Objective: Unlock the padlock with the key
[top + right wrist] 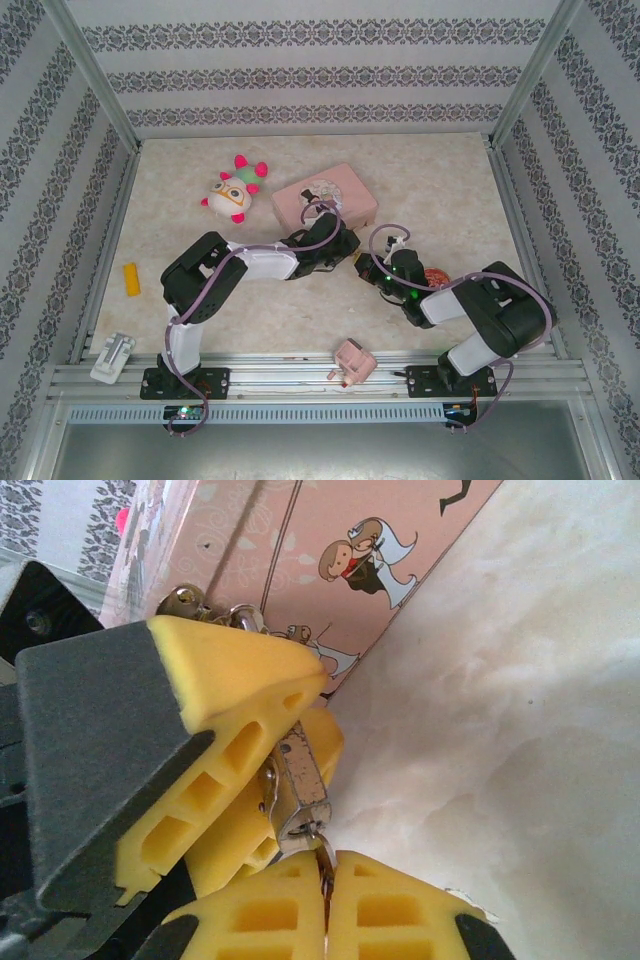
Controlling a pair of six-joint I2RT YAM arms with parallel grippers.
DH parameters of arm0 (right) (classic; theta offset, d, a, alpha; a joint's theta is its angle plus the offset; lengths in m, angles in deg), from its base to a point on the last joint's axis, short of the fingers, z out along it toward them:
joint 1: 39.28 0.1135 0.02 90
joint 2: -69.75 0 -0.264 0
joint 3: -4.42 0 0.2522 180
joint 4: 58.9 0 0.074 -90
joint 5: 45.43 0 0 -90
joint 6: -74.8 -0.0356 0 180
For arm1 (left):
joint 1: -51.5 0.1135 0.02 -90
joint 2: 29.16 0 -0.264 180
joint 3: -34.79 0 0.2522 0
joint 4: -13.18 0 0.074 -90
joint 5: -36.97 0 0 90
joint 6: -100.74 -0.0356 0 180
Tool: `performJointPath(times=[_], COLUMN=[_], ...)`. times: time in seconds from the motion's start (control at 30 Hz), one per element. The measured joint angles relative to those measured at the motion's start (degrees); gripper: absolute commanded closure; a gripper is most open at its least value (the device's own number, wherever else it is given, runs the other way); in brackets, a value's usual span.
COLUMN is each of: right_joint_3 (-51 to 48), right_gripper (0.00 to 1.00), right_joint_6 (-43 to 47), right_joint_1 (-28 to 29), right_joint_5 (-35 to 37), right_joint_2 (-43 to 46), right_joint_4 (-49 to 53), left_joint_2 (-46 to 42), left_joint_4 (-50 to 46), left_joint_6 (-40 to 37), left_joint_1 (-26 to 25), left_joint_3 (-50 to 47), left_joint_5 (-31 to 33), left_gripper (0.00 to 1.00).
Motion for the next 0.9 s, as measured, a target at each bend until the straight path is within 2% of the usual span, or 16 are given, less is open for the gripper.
performJointPath(times=[0.13, 0.33, 0.43, 0.67, 0.9], right_joint_3=[0.28, 3.15, 3.37, 5.31, 6.80], right_gripper=[1.00, 1.00, 1.00, 0.81, 0.74], right_joint_6=[1.57, 5.66, 6.38, 8.98, 11.61], right_joint_1=[2.29, 5.16, 4.72, 1.70, -0.28], right_joint_5=[4.07, 10.32, 10.01, 4.20, 1.90], right_joint_2=[4.04, 11.45, 12.98, 11.67, 12.76], right_joint_4=[6.05, 20.68, 23.37, 24.41, 28.63], left_joint_2=[-0.11, -0.33, -0.35, -0.35, -0.44], left_joint_4=[0.04, 0.15, 0.35, 0.46, 1.20], left_joint_6=[0.35, 1.25, 1.46, 1.49, 2.14], left_joint_1=[-0.48, -0.83, -1.22, -1.20, -1.16], left_joint_3=[0.00, -0.02, 0.00, 0.00, -0.24], left_joint_5=[-0.24, -1.55, -1.77, -1.73, -1.66], left_gripper=[0.93, 0.93, 0.94, 0.94, 0.94])
